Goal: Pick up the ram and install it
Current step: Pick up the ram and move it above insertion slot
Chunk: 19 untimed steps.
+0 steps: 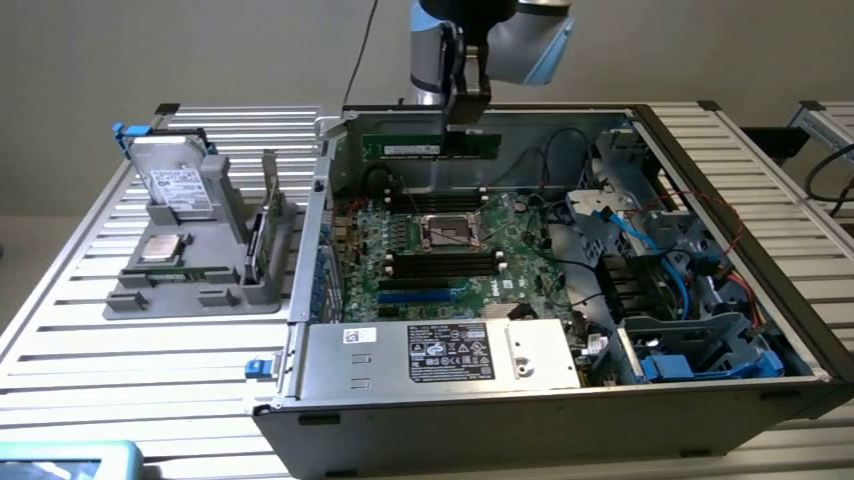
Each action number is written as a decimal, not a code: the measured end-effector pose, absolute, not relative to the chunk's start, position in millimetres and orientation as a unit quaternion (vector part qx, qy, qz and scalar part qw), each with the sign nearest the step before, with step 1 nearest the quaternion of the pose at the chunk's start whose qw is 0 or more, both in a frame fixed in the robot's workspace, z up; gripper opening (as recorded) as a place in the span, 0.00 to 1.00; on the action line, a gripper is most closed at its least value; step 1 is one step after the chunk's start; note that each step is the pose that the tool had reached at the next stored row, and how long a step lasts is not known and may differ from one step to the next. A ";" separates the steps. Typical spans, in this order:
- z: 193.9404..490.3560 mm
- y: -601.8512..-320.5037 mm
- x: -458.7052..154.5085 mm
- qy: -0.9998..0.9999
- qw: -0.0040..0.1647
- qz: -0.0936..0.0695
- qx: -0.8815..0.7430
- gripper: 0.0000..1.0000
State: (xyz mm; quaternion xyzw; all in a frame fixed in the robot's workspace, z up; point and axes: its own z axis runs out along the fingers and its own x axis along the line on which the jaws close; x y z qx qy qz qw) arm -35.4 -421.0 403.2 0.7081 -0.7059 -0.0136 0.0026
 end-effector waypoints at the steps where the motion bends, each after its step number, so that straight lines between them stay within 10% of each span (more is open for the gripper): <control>1: 402.8 -419.2 -34.5 -0.706 0.002 -0.013 0.708 0.14; 19: 391.4 -378.8 -29.4 -0.706 0.002 -0.013 0.708 0.14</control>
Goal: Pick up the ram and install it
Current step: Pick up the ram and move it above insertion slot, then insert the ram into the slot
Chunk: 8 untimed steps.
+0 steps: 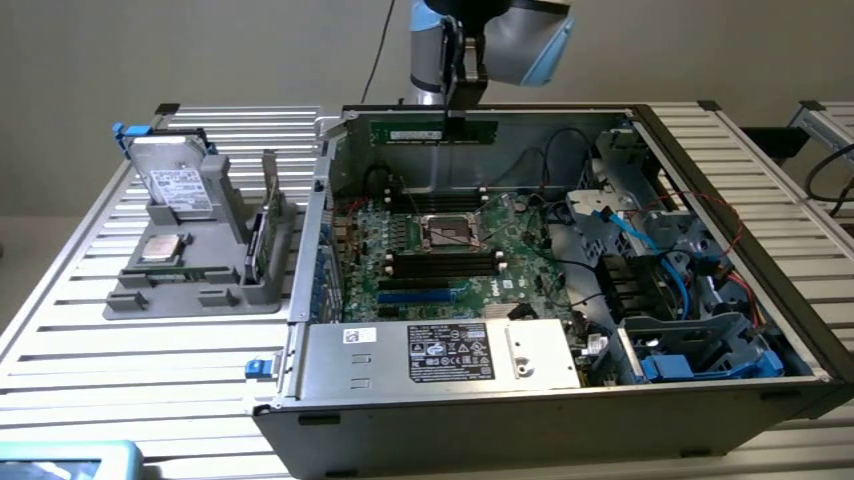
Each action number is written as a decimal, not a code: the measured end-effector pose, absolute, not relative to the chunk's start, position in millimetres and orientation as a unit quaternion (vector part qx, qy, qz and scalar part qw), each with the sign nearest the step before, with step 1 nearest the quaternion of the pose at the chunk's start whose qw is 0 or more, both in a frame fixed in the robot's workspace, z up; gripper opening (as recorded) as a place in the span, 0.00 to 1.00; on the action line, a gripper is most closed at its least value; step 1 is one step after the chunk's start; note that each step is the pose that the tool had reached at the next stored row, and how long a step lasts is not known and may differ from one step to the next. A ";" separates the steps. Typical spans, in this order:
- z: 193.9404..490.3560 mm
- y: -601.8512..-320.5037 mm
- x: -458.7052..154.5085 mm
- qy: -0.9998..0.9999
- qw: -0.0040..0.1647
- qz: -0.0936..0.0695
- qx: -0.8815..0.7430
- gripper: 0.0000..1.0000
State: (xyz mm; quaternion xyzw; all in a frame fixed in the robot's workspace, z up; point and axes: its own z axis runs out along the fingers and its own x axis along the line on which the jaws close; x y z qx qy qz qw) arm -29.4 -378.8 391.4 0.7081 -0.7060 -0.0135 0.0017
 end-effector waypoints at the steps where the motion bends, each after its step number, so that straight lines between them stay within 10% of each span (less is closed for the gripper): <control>1: 389.8 -376.8 -29.1 -0.706 0.001 -0.014 0.708 0.14; 8: 378.7 -367.6 -28.1 -0.706 0.001 -0.014 0.708 0.14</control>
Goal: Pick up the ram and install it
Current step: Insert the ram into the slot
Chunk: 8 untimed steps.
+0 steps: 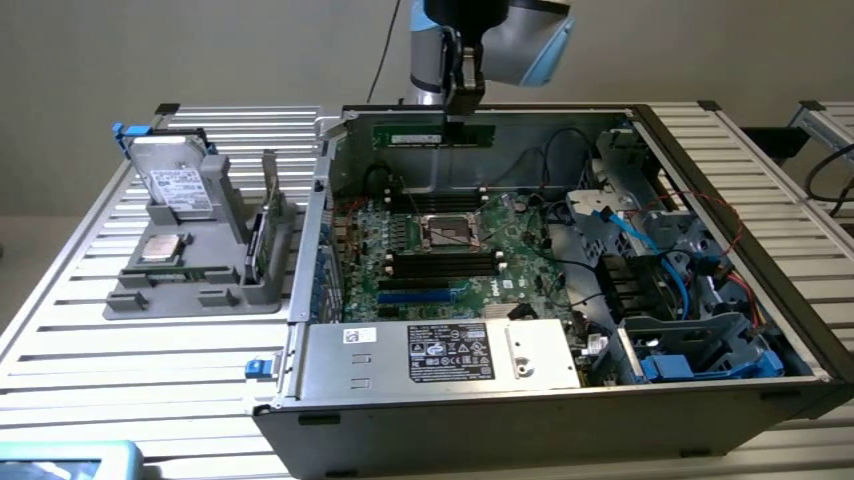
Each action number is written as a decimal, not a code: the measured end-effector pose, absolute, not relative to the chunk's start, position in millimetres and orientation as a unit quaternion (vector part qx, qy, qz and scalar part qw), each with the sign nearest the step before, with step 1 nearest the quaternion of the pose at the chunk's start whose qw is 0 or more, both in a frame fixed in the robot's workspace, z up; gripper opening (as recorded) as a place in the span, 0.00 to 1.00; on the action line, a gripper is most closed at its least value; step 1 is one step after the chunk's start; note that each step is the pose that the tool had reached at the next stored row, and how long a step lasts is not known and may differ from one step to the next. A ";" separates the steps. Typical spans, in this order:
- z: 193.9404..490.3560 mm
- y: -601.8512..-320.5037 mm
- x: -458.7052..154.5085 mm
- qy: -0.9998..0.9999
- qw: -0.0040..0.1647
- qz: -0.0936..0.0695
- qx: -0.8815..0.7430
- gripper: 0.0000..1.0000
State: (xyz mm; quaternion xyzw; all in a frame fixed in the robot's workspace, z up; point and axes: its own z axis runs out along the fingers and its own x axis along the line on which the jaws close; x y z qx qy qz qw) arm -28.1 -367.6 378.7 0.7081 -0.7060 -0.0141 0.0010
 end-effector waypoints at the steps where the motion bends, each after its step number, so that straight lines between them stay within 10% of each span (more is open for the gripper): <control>1: 376.9 -366.6 -28.0 -0.706 0.001 -0.014 0.708 0.14; 8: 367.8 -364.3 -27.5 -0.706 0.006 -0.009 0.708 0.14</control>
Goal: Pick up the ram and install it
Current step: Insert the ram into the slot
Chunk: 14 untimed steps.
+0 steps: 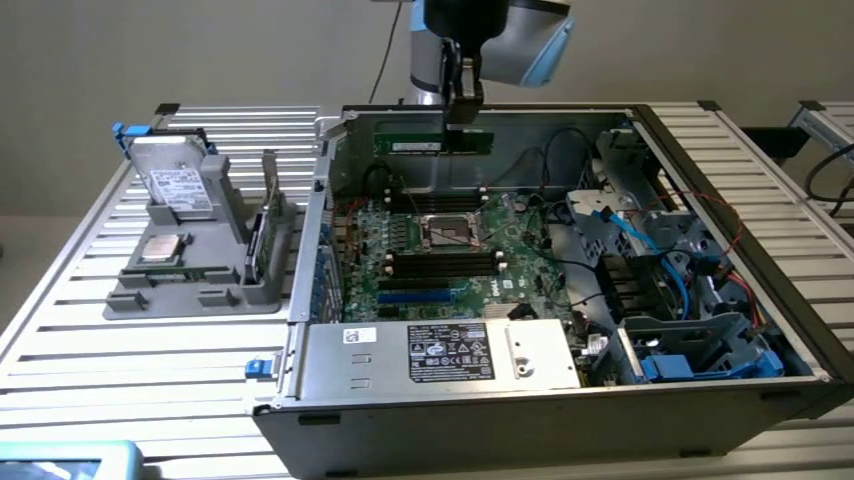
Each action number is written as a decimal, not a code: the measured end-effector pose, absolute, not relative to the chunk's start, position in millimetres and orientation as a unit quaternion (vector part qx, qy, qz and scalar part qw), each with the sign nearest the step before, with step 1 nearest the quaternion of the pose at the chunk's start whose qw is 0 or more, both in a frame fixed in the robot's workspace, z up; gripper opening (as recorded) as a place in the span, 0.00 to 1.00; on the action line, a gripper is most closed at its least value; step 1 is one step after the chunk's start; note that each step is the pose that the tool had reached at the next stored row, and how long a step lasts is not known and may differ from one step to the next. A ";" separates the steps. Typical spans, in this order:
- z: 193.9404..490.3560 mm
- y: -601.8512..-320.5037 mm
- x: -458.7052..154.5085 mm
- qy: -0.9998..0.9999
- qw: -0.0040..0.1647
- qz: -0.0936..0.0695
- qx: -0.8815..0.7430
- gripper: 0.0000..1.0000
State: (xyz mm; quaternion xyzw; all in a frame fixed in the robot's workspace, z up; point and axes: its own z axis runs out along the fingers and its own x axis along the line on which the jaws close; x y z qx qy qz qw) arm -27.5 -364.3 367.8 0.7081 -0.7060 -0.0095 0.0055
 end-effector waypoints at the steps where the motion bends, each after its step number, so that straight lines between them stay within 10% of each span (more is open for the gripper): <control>1: 366.9 -364.2 -27.2 -0.706 0.006 -0.009 0.708 0.14; 14: 354.0 -365.9 -18.9 -0.706 0.006 -0.009 0.708 0.14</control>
